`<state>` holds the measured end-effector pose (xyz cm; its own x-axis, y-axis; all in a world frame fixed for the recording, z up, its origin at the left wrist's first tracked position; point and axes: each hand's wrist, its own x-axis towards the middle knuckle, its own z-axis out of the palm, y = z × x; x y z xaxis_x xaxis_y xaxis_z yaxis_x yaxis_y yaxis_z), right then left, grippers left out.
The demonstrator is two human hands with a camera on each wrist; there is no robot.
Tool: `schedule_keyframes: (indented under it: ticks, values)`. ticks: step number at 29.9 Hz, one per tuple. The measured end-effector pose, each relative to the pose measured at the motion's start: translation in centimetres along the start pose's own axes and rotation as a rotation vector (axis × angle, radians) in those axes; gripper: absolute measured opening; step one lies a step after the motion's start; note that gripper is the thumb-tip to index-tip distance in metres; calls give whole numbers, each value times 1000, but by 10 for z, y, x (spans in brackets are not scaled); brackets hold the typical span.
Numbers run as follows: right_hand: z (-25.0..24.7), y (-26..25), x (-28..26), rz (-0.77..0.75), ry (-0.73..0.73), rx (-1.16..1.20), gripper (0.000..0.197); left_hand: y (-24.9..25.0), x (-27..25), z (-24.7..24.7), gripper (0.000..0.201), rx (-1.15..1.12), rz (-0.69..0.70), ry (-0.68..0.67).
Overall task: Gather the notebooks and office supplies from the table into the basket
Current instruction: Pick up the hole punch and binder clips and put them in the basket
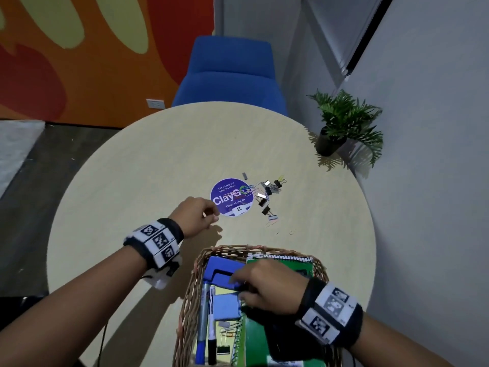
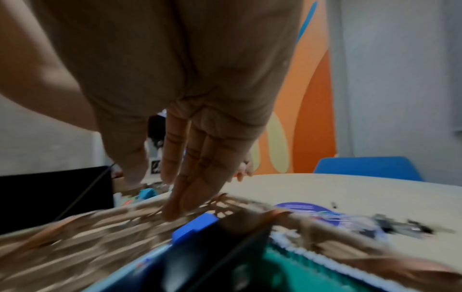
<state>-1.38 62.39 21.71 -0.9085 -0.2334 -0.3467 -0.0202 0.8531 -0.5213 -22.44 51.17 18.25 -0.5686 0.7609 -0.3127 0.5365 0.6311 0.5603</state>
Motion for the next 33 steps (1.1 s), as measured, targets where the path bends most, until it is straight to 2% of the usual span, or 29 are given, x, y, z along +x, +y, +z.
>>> schedule_keyframes:
  ticks: [3, 6, 8, 11, 13, 16, 20, 22, 27, 31, 33]
  values:
    - [-29, 43, -4, 159, 153, 5, 28, 1, 38, 4, 17, 65, -71, 106]
    - [-48, 98, -8, 333, 219, -81, 27, -1, 72, 13, 19, 89, -137, 107]
    - [-50, 133, -6, 379, 168, -179, 26, 0, 92, 18, 20, 130, -150, 93]
    - [-40, 171, 2, 289, 7, -342, 27, 4, 116, 29, 24, 200, -140, 83]
    - [-31, 186, 8, 248, -30, -391, 26, 6, 129, 35, 24, 263, -144, 70]
    - [-21, 197, 19, 273, 11, -358, 24, 6, 140, 40, 24, 315, -192, 13]
    - [-14, 204, 33, 376, 29, -229, 10, 5, 144, 40, 19, 314, -260, -74]
    - [-14, 206, 37, 436, 17, -166, 10, 2, 144, 41, 18, 309, -263, -97]
    - [-20, 203, 41, 475, 5, -156, 16, 8, 135, 24, 12, 338, -238, -149]
    - [-18, 199, 39, 501, 24, -194, 11, 20, 117, 0, 25, 265, -157, -111]
    - [-21, 195, 37, 511, 26, -211, 7, 27, 99, -10, 26, 194, -104, -80]
